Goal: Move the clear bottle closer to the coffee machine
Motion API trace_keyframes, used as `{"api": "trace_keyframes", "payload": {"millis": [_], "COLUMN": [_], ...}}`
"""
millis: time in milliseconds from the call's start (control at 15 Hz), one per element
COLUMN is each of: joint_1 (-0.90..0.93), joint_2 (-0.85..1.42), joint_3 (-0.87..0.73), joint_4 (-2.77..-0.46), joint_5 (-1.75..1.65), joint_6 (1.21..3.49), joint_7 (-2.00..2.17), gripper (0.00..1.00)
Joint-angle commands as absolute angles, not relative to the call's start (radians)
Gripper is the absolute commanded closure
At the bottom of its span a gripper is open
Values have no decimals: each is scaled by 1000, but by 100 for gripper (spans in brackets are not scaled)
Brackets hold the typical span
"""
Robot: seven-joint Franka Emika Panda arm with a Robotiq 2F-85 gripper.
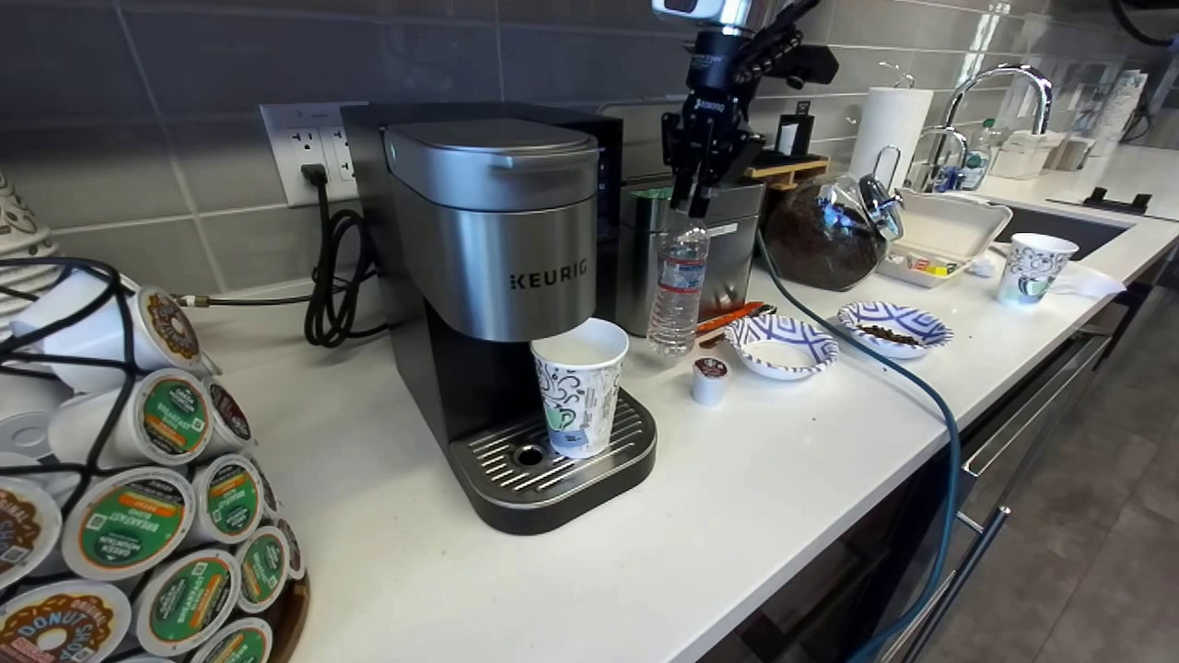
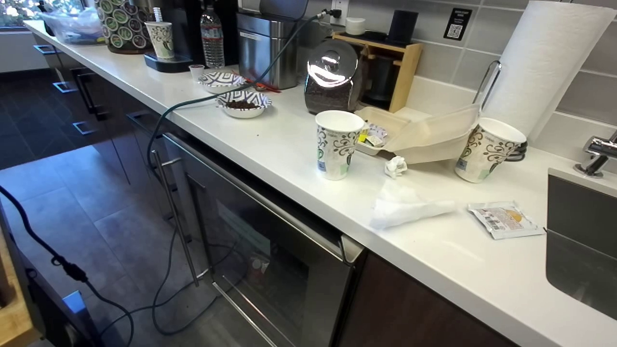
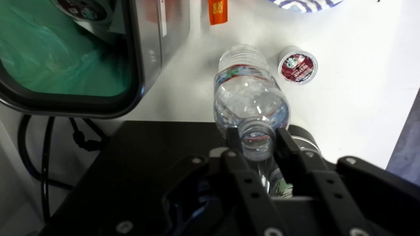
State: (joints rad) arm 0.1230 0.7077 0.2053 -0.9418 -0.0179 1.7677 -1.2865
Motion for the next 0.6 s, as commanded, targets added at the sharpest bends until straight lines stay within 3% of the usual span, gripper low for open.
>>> {"api": "trace_keyframes", "payload": {"millis": [0, 533], "joint_1": [142, 190], "joint_2": [787, 842], "joint_3": [221, 211], "joint_4": [-817, -761], "joint_5": [-17, -45], "joint_6": [1713, 1699], "joint_7": [-1316, -1320], "gripper": [92, 92]}}
